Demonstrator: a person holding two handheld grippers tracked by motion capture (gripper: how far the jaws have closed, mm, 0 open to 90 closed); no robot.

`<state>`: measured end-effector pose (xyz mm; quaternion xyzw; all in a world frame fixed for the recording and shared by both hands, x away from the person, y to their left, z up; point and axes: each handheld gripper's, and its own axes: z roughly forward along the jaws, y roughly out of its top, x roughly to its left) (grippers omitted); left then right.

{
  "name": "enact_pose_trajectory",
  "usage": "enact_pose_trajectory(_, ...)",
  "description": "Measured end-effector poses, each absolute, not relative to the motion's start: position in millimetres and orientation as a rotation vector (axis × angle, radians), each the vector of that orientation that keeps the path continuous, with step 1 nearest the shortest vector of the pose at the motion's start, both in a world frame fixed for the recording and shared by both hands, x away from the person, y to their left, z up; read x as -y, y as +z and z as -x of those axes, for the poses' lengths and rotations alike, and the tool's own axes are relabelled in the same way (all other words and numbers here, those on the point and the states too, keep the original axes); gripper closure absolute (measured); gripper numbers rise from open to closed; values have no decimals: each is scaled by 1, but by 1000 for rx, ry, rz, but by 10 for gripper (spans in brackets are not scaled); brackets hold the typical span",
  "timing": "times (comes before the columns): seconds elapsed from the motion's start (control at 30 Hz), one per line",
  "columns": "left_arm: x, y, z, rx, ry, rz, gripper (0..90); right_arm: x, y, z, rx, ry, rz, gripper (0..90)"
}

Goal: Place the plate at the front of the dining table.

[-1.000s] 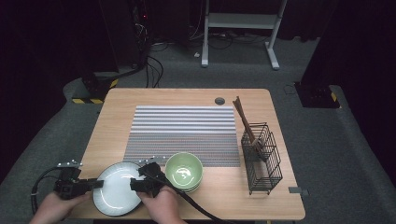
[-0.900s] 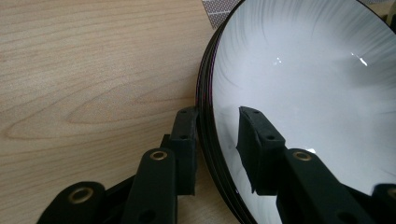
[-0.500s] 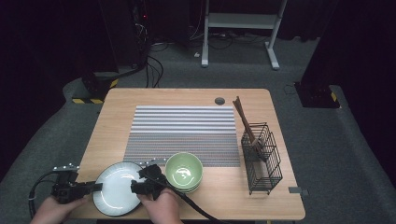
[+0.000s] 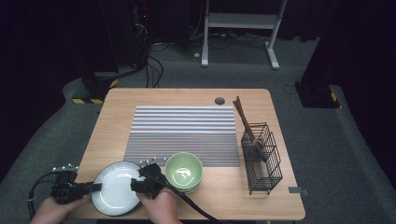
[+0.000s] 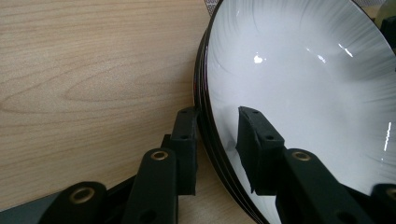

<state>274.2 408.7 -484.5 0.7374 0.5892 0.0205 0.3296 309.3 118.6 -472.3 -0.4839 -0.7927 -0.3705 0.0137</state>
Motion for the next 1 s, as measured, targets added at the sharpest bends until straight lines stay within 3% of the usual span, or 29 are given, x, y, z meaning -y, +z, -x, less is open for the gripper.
enact_pose_trajectory(0.83, -406, -481, -283, -1517, 102, -1970, 712, -128, -475, -317, 2494, -1180, 1522, 472)
enact_pose_trajectory(1.0, -405, -477, -285, -1506, 148, -1984, 768, -127, -476, -318, 2498, -1193, 1514, 492)
